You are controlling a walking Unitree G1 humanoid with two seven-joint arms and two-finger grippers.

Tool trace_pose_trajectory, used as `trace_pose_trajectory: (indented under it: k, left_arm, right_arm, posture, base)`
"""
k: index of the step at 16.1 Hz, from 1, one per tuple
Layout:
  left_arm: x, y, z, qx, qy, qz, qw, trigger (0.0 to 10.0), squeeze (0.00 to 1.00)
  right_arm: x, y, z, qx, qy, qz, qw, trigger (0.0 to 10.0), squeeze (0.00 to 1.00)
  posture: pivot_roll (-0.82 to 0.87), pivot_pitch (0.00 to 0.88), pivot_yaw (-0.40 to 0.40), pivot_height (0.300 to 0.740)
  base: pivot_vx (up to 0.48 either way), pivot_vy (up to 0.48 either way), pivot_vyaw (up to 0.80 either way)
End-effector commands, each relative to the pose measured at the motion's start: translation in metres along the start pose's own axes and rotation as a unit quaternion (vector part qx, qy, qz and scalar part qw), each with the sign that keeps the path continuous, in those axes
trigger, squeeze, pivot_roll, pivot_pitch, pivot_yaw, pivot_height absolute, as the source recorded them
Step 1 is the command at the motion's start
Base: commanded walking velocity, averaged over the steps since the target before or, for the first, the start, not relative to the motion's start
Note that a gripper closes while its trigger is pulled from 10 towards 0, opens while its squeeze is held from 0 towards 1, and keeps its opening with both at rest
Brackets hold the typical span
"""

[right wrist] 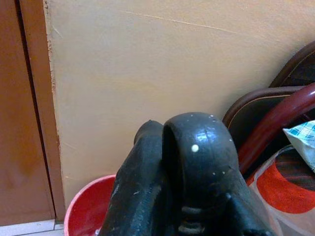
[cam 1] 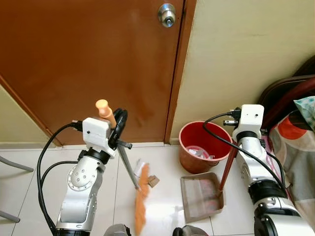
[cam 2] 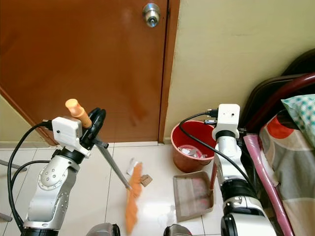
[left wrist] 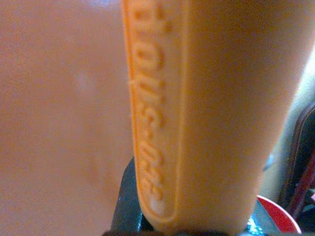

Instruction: Sweep floor

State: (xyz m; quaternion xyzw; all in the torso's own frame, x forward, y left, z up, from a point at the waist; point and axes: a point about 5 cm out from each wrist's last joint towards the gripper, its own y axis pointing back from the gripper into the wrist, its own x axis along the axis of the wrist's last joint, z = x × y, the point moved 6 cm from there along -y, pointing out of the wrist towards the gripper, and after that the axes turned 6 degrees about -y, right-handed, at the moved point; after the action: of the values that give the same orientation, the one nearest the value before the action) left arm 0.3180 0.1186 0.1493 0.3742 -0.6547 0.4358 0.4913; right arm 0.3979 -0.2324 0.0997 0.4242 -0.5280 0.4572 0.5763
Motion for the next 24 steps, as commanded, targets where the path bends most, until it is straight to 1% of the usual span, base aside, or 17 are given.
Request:
trace_pose_trajectory:
  k: [1,3,5,6,7,8,10,11,12,13,14,16,17,19,20,21,24]
  left_arm:
    - [0.0,-0.001,0.001,-0.004,-0.003,0.0,1.0,10.0,0.0]
    - [-0.015,-0.002,0.006,-0.025,-0.007,-0.021,0.999,10.0,0.0]
    - [-0.027,-0.01,0.016,-0.051,-0.014,-0.037,0.998,10.0,0.0]
    - [-0.032,-0.014,0.023,-0.068,-0.02,-0.049,0.996,10.0,0.0]
    - [-0.037,-0.016,0.033,-0.089,-0.01,-0.059,0.994,10.0,0.0]
    - [-0.042,-0.015,0.04,-0.107,-0.01,-0.073,0.992,10.0,0.0]
    - [-0.057,-0.001,0.065,-0.168,0.004,-0.113,0.979,10.0,0.0]
    - [-0.059,0.003,0.068,-0.179,0.003,-0.12,0.976,10.0,0.0]
    - [-0.059,0.016,0.076,-0.204,0.018,-0.128,0.971,10.0,0.0]
    - [-0.055,0.023,0.077,-0.205,0.03,-0.125,0.97,10.0,0.0]
    - [-0.052,0.026,0.076,-0.198,0.046,-0.124,0.971,10.0,0.0]
    - [-0.041,0.025,0.072,-0.181,0.056,-0.098,0.977,10.0,0.0]
    - [-0.029,0.019,0.065,-0.16,0.05,-0.072,0.983,10.0,0.0]
    - [0.005,-0.001,0.031,-0.079,0.01,-0.004,0.997,10.0,0.0]
    - [0.009,-0.003,0.026,-0.068,0.005,0.002,0.998,10.0,0.0]
    - [0.021,-0.007,0.013,-0.052,-0.01,0.015,0.998,10.0,0.0]
    - [0.031,-0.006,0.005,-0.058,-0.034,0.025,0.997,10.0,0.0]
  right_arm:
    - [0.014,-0.005,0.001,0.002,0.002,0.024,1.0,10.0,0.0]
    - [0.013,-0.005,-0.002,0.003,0.001,0.024,1.0,10.0,0.0]
    - [0.012,-0.006,-0.006,0.003,-0.009,0.023,1.0,10.0,0.0]
    - [0.012,-0.006,-0.009,0.003,-0.017,0.023,1.0,10.0,0.0]
    - [0.011,-0.006,-0.014,0.005,-0.022,0.021,1.0,10.0,0.0]
    - [0.01,-0.006,-0.015,0.006,-0.024,0.019,1.0,10.0,0.0]
    - [0.003,-0.003,-0.02,0.01,-0.025,0.007,1.0,10.0,0.0]
    - [0.002,-0.003,-0.02,0.009,-0.025,0.003,1.0,10.0,0.0]
    - [-0.007,-0.001,-0.02,0.004,-0.039,-0.019,0.999,10.0,0.0]
    - [-0.012,0.0,-0.02,0.003,-0.045,-0.029,0.999,10.0,0.0]
    - [-0.013,0.001,-0.021,0.004,-0.043,-0.028,0.999,10.0,0.0]
    - [-0.014,0.002,-0.023,0.004,-0.042,-0.026,0.999,10.0,0.0]
    - [-0.013,0.002,-0.027,0.008,-0.042,-0.026,0.999,10.0,0.0]
    - [-0.012,0.001,-0.032,0.017,-0.038,-0.027,0.999,10.0,0.0]
    - [-0.012,0.001,-0.032,0.018,-0.037,-0.027,0.999,10.0,0.0]
    - [-0.011,0.0,-0.034,0.023,-0.032,-0.027,0.999,10.0,0.0]
    - [-0.01,-0.001,-0.033,0.025,-0.026,-0.026,0.999,10.0,0.0]
  posture:
    - [0.04,0.075,-0.029,0.74]
    - [0.04,0.075,-0.034,0.74]
    - [0.03,0.074,-0.033,0.74]
    - [0.03,0.075,-0.032,0.74]
    - [0.03,0.076,-0.031,0.74]
    - [0.03,0.078,-0.029,0.74]
    - [0.03,0.087,-0.02,0.74]
    - [0.03,0.091,-0.018,0.74]
    - [0.04,0.103,-0.013,0.74]
    - [0.04,0.112,-0.012,0.74]
    - [0.04,0.116,-0.012,0.74]
    - [0.05,0.125,-0.012,0.74]
    - [0.05,0.129,-0.015,0.74]
    - [0.05,0.128,-0.025,0.74]
    - [0.05,0.128,-0.027,0.74]
    - [0.04,0.126,-0.032,0.74]
    - [0.04,0.125,-0.038,0.74]
  base:
    - [0.0,0.0,0.0]
    - [0.0,0.0,0.0]
    - [0.0,0.0,0.0]
    - [0.0,0.0,0.0]
    - [0.0,0.0,0.0]
    - [0.0,0.0,0.0]
    - [0.0,0.0,0.0]
    - [0.0,0.0,0.0]
    - [0.0,0.0,0.0]
    - [0.0,0.0,0.0]
    - [0.0,0.0,0.0]
    - [0.0,0.0,0.0]
    - [0.0,0.0,0.0]
    - [0.0,0.0,0.0]
    - [0.0,0.0,0.0]
    - [0.0,0.0,0.0]
    - [0.0,0.0,0.0]
